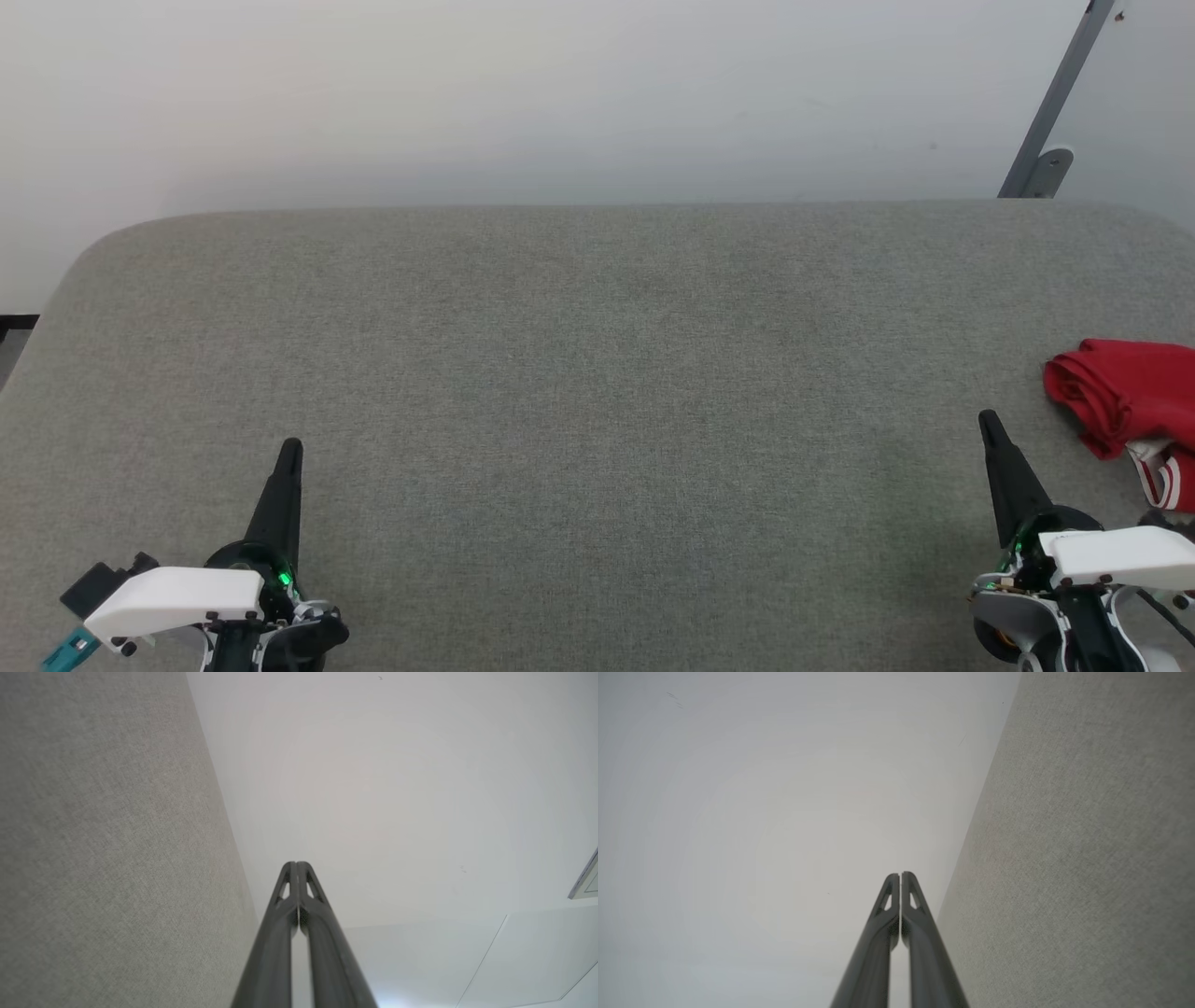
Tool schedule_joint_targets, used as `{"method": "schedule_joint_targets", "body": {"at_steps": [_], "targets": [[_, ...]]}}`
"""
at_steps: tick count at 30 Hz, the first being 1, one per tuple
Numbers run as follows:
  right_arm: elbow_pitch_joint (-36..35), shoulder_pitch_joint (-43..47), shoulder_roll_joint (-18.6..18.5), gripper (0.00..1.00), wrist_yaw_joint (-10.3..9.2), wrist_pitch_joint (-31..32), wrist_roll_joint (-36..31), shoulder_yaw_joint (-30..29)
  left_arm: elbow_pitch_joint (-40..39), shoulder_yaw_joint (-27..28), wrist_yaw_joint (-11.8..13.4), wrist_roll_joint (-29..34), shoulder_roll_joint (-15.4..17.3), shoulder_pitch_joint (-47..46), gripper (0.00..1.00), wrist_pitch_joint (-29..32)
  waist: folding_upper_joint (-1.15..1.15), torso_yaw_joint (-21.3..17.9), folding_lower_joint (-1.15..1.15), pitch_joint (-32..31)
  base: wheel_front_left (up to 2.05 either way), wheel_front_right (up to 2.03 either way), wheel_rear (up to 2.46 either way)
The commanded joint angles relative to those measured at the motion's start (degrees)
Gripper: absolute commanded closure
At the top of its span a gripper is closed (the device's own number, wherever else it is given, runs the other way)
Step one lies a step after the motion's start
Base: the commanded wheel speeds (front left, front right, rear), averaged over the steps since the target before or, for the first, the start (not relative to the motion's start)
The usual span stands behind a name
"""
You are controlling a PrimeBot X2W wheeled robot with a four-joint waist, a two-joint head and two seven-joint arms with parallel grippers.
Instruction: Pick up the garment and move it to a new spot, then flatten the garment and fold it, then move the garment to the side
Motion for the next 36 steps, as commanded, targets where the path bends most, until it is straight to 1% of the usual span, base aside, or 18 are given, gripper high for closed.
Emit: {"method": "schedule_joint_targets", "body": {"at_steps": [1, 15, 36], "targets": [[0.09, -0.68, 0.34, 1.00, 0.02, 0.35, 1.12, 0.01, 0.06, 0.27, -0.16, -1.15, 0.00, -1.13, 1.00, 0.41, 0.00, -0.04, 0.00, 0.01, 0.00, 0.00, 0.00], [1.19, -1.58, 0.99, 1.00, 0.02, 0.94, 5.39, 0.07, 0.65, 0.65, -0.18, -5.57, -0.62, -2.20, 1.00, 1.82, 0.00, -0.35, 0.00, 0.12, 0.00, 0.00, 0.00], [1.08, -1.41, 0.93, 1.00, 0.02, 0.92, 5.14, 0.06, 0.62, 0.87, -0.18, -5.08, -0.74, -2.13, 1.00, 1.92, 0.00, -0.35, 0.00, 0.12, 0.00, 0.00, 0.00]]}}
